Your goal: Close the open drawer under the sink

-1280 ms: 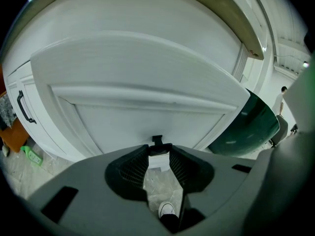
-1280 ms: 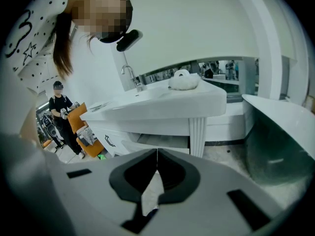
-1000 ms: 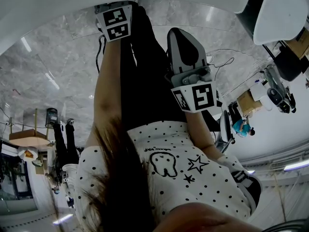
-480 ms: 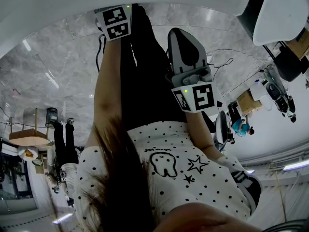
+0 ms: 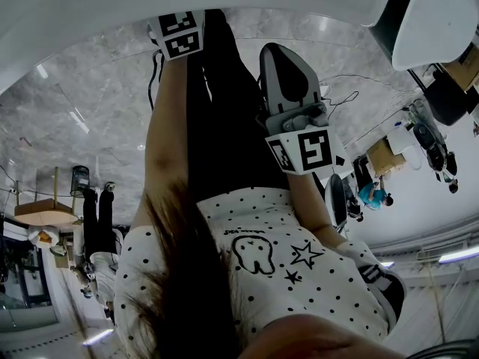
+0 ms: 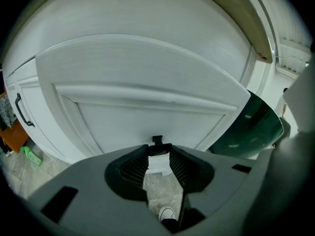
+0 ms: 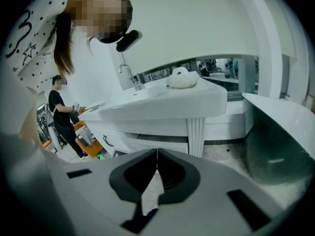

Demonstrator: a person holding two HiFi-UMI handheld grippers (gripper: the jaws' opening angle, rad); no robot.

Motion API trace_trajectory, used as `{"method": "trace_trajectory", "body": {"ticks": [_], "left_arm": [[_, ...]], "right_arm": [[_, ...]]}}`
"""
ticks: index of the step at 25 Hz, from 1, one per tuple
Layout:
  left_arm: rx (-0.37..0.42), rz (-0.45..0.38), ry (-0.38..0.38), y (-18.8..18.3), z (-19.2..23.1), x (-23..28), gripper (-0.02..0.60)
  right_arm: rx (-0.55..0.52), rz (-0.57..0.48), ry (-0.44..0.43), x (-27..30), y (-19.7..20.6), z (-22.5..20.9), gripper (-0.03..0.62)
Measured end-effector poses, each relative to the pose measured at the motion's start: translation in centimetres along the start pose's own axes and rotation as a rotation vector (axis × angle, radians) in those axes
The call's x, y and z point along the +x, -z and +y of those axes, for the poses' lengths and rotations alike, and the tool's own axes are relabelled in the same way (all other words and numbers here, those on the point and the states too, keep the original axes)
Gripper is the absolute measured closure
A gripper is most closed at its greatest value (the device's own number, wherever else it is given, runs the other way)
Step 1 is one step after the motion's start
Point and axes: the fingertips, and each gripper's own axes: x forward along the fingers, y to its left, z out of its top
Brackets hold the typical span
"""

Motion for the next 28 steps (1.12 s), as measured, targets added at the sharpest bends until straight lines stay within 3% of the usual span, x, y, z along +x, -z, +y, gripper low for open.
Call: {"method": "trace_trajectory", "body": {"ticks": [28], "left_arm": [[-0.002,-0.028,-0.006,-2.9,-0.1,0.9,0.449]], "right_arm": [[0.004,0.006,0.003,-0.6,-0.8,-0.5,0.579]]}}
